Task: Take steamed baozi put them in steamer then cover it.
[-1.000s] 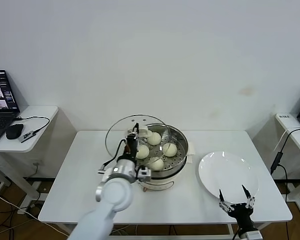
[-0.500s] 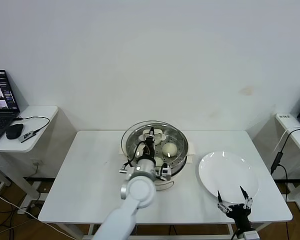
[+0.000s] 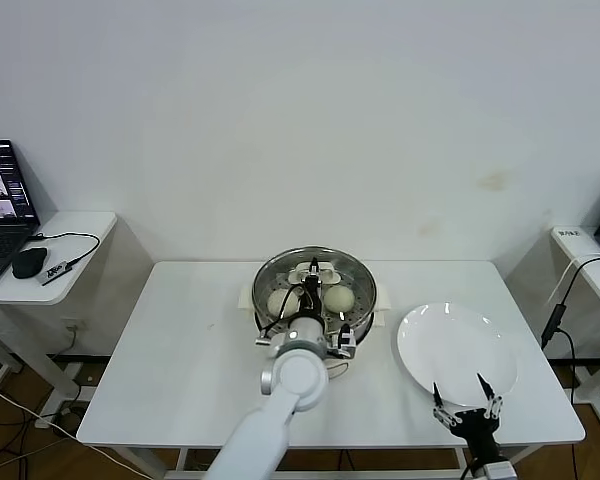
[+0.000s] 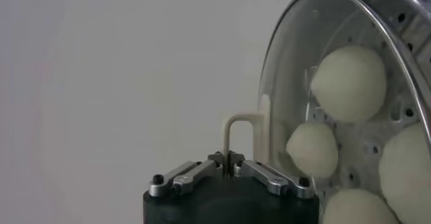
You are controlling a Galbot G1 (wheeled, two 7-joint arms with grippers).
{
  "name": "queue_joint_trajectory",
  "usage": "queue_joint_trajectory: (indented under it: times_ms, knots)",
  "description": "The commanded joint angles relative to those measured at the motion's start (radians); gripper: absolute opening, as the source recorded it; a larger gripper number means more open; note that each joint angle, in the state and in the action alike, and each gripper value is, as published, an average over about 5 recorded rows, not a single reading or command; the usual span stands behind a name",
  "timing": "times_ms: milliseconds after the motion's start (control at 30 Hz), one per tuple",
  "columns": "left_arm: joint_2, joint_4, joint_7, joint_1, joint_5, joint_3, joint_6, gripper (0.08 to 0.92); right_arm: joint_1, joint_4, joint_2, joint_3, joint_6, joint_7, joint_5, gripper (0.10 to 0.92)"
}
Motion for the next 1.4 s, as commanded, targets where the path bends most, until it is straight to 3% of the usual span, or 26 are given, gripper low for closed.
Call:
queue_joint_trajectory:
  times_ms: [33, 633, 933, 1100, 1267, 1400]
  knots:
    - [-0.021, 0.027, -0.003, 0.003, 0.013, -0.005, 0.001, 0.122, -0.002, -0.003, 0.0, -0.001, 0.002, 0.0, -0.002, 0.823]
    - [-0.023, -0.009, -0.092, 0.047, -0.08, -0.022, 0.005, 0.138, -0.002, -0.004, 0.0, -0.01, 0.009, -0.002, -0.015, 0.823]
    - [0.058, -0.234, -0.096, 0.159, -0.128, 0.009, 0.004, 0.378, -0.01, 0.0, 0.001, -0.012, 0.01, -0.002, -0.022, 0.823]
    - [0.161, -0.418, -0.135, 0.27, -0.288, 0.003, -0.003, 0.526, -0.017, 0.001, 0.0, -0.01, 0.013, -0.001, -0.027, 0.823]
    - [0.271, -0.571, -0.307, 0.44, -0.705, -0.117, -0.088, 0.664, -0.024, 0.003, -0.001, -0.008, 0.015, -0.001, -0.025, 0.823]
    - [0.323, -0.558, -0.488, 0.604, -1.269, -0.335, -0.326, 0.776, -0.031, 0.009, -0.008, -0.015, 0.019, -0.003, -0.015, 0.823]
